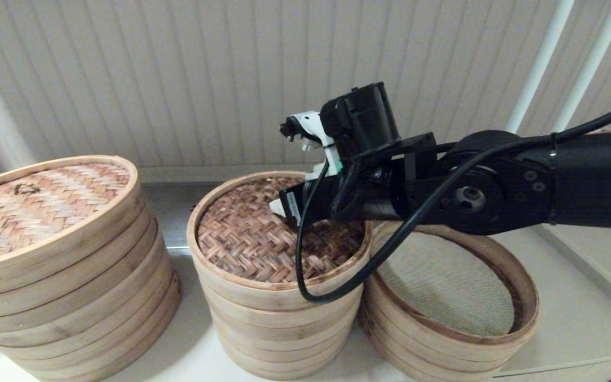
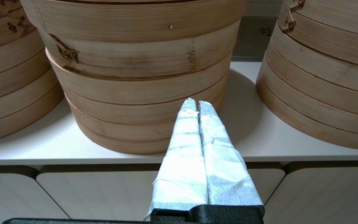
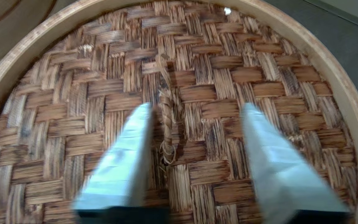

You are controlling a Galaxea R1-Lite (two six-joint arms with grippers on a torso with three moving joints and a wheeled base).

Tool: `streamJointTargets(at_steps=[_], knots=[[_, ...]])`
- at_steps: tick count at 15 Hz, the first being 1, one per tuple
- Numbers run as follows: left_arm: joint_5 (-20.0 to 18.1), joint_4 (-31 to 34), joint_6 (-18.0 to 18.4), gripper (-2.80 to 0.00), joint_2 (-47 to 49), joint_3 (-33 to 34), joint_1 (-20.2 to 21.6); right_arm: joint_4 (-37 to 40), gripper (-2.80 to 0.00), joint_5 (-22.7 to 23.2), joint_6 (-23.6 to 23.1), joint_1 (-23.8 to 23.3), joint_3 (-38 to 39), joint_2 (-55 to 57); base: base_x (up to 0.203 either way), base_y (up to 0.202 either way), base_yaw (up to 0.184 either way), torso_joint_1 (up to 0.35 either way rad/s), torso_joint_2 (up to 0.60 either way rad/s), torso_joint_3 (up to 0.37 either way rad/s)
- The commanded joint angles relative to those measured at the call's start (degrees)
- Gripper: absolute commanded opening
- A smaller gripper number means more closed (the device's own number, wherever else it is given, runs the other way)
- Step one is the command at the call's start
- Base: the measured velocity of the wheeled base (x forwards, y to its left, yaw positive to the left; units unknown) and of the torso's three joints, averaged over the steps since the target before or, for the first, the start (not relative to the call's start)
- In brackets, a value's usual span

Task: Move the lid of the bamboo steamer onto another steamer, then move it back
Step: Pick up the steamer

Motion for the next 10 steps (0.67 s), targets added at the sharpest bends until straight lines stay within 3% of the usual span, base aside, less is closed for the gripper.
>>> streamJointTargets(at_steps=[1,10], knots=[[0.04,-0.02,0.0,-2.8,-0.01,0.0,0.0,0.04,-2.8,-0.06,-0.1,0.1,0.11,-0.23,0.0,0.0,0.0,0.0,0.0,0.0],[-0.04,-0.02,-0.05,-2.8,-0.01,0.0,0.0,0.04,-2.8,-0.21,-0.98,1.78,0.08,-1.32,0.0,0.0,0.0,0.0,0.0,0.0]])
